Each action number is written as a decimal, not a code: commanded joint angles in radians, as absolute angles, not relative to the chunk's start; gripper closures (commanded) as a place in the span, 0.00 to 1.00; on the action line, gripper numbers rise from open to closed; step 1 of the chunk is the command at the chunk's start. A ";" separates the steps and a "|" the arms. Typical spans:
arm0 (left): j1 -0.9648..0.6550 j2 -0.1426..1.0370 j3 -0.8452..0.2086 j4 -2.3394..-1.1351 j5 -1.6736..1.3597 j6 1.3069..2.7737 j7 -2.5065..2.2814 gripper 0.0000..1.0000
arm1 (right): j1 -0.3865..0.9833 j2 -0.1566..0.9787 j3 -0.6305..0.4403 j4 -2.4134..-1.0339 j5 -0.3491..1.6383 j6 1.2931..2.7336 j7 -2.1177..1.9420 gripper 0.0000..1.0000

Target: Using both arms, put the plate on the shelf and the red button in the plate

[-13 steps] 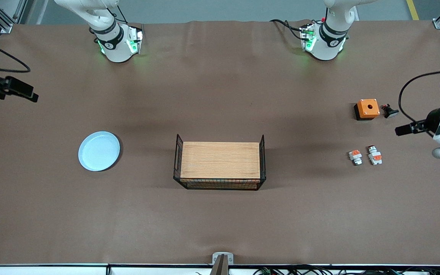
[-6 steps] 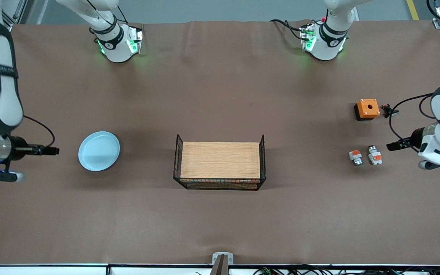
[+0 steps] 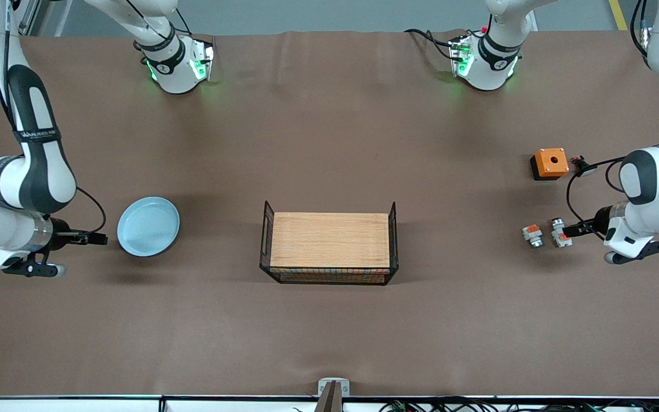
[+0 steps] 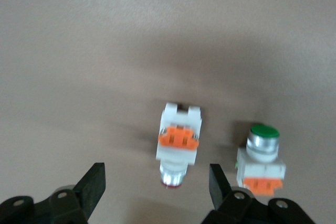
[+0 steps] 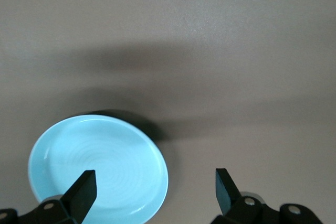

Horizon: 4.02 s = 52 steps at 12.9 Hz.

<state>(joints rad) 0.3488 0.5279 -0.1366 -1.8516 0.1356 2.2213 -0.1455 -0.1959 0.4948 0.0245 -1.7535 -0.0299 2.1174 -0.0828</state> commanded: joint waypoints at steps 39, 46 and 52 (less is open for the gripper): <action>-0.014 0.505 -0.721 -1.404 0.113 1.905 -0.673 0.97 | -0.230 0.255 0.126 -1.977 0.021 2.030 -0.107 1.00; -0.002 0.483 -0.719 -1.379 0.118 1.901 -0.684 0.97 | -0.160 0.028 0.140 -1.979 0.158 1.685 0.056 1.00; 0.011 0.474 -0.718 -1.379 0.120 1.898 -0.683 0.97 | 0.172 -0.182 0.141 -1.958 0.278 1.514 0.751 1.00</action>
<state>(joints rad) 0.0128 0.4933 -0.7224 -1.3838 0.0973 1.9175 -0.6655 0.0460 -0.1284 0.1471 -1.9514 0.2463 1.5154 0.5108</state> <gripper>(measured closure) 0.586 0.925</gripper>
